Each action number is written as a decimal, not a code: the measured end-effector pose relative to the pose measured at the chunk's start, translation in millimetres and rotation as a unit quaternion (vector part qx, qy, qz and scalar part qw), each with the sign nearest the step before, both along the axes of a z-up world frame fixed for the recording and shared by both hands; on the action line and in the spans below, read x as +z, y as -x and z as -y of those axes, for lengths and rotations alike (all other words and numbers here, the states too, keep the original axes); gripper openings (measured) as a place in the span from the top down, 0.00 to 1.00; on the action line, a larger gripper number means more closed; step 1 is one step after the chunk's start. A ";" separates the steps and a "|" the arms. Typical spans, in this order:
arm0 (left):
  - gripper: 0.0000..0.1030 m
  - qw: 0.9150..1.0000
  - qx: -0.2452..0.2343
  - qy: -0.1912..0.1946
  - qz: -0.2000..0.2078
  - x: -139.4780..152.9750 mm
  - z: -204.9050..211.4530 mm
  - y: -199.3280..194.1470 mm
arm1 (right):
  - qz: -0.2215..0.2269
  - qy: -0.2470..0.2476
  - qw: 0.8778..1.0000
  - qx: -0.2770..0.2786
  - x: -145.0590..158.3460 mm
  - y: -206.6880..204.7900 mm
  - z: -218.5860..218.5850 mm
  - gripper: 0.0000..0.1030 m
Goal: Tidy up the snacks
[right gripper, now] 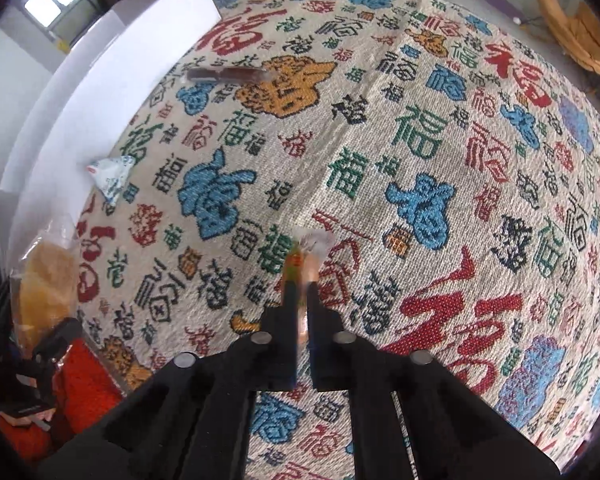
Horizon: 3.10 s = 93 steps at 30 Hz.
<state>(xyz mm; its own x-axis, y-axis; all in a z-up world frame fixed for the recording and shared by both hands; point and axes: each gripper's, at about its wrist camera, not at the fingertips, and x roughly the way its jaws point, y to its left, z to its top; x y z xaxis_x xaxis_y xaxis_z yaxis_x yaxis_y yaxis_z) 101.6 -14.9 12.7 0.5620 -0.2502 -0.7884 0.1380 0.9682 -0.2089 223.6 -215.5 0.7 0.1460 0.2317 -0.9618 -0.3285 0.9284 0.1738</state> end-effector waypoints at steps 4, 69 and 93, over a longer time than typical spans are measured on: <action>0.25 0.999 0.030 0.024 0.002 11.4 -22.4 5.1 | -0.007 0.009 1.000 0.007 -8.1 -1.9 -3.4 0.90; 0.01 0.997 0.067 -0.014 -0.020 34.5 -87.1 34.0 | 0.176 -0.066 0.981 0.053 33.6 35.2 -118.3 0.36; 0.01 0.986 0.103 -0.102 -0.079 -89.1 12.9 -12.0 | 0.234 0.011 0.972 -0.032 -68.5 81.7 -12.4 0.24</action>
